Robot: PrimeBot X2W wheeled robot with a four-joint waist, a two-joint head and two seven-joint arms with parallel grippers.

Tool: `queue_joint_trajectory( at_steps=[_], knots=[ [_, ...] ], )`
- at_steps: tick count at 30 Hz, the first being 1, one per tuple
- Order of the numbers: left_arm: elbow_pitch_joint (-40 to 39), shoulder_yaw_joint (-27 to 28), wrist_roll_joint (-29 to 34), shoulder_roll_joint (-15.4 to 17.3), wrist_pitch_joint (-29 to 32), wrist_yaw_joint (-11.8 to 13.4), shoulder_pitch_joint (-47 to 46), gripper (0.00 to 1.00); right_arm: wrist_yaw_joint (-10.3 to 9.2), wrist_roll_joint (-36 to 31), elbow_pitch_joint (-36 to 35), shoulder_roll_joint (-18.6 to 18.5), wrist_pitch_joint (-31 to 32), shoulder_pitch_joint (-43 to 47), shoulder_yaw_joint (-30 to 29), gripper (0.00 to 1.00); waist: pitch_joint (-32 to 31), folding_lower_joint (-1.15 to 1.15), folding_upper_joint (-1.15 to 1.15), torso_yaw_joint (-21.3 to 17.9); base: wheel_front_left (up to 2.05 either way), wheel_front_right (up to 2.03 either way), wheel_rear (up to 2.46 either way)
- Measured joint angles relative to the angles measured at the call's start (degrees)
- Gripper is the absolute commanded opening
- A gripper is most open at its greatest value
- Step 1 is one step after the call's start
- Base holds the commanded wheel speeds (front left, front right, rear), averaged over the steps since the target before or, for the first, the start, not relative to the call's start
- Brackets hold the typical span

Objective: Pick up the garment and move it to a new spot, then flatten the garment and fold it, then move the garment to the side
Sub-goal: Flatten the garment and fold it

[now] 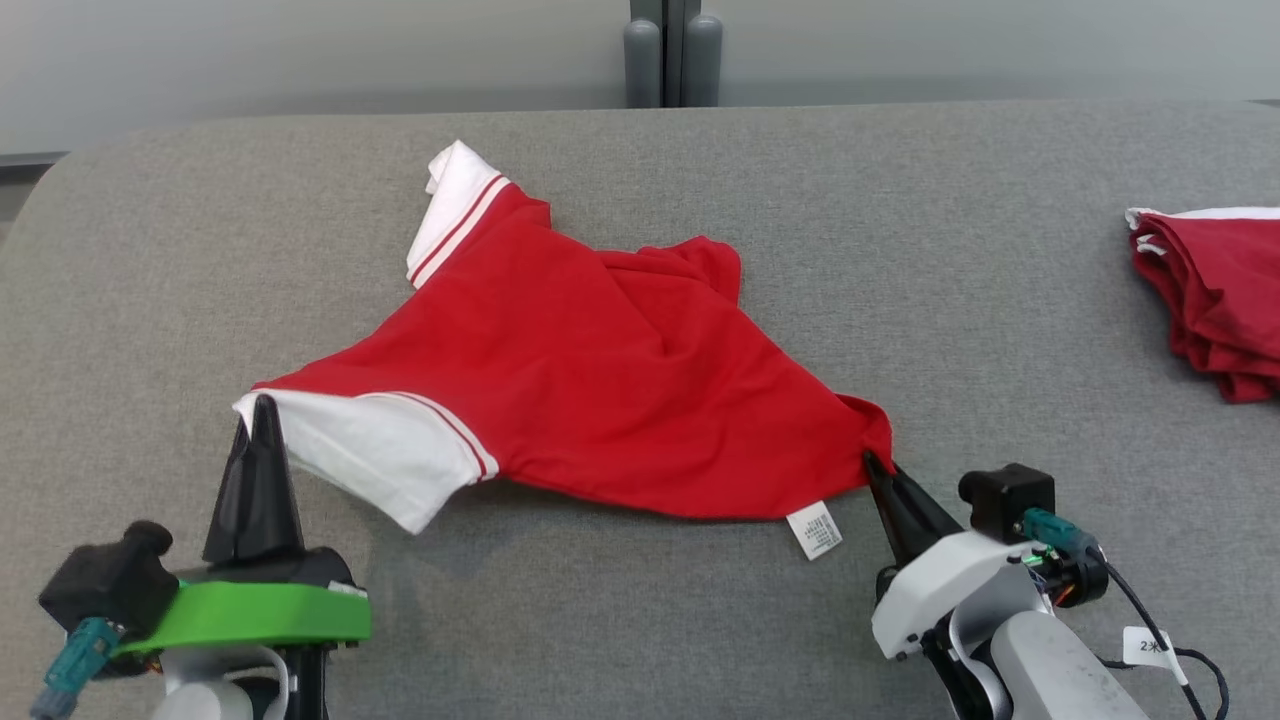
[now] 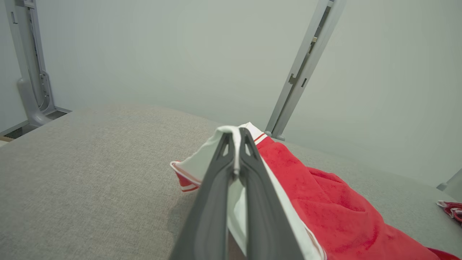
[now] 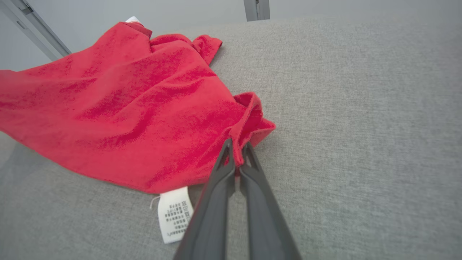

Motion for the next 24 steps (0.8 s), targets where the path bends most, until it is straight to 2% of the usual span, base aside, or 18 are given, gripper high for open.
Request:
queue_joint_trajectory(
  at_steps=[7, 12, 17, 24],
  knots=[
    [-6.99, -0.24, 1.02, 4.04, 3.49, -1.58, -8.5, 0.0, 0.0, 6.77, -7.83, 0.01, 1.13, -1.53, 1.21, 0.0, -1.91, 0.0, 0.0, -1.39, 0.0, 0.0, 0.0],
    [-12.9, -0.41, -1.66, 4.66, 8.62, -2.08, -15.33, 0.0, -0.01, 9.32, -15.51, 0.01, 2.43, -3.16, 0.38, 0.0, -3.43, 0.0, 0.0, -2.65, 0.0, 0.0, 0.0],
    [-17.24, 0.2, -5.31, 5.64, 12.92, -2.59, -21.67, 0.0, -0.01, 10.2, -24.64, 0.0, 4.65, -5.0, -2.03, 0.0, -4.52, 0.0, 0.0, -4.31, 0.0, 0.0, 0.0],
    [-23.36, 0.86, -6.42, 7.92, 17.37, -2.64, -30.96, 0.0, -0.01, 8.65, -38.32, -0.01, 7.94, -7.63, -7.8, 0.0, -5.73, 0.0, 0.0, -6.55, 0.0, 0.0, 0.0]
  ],
)
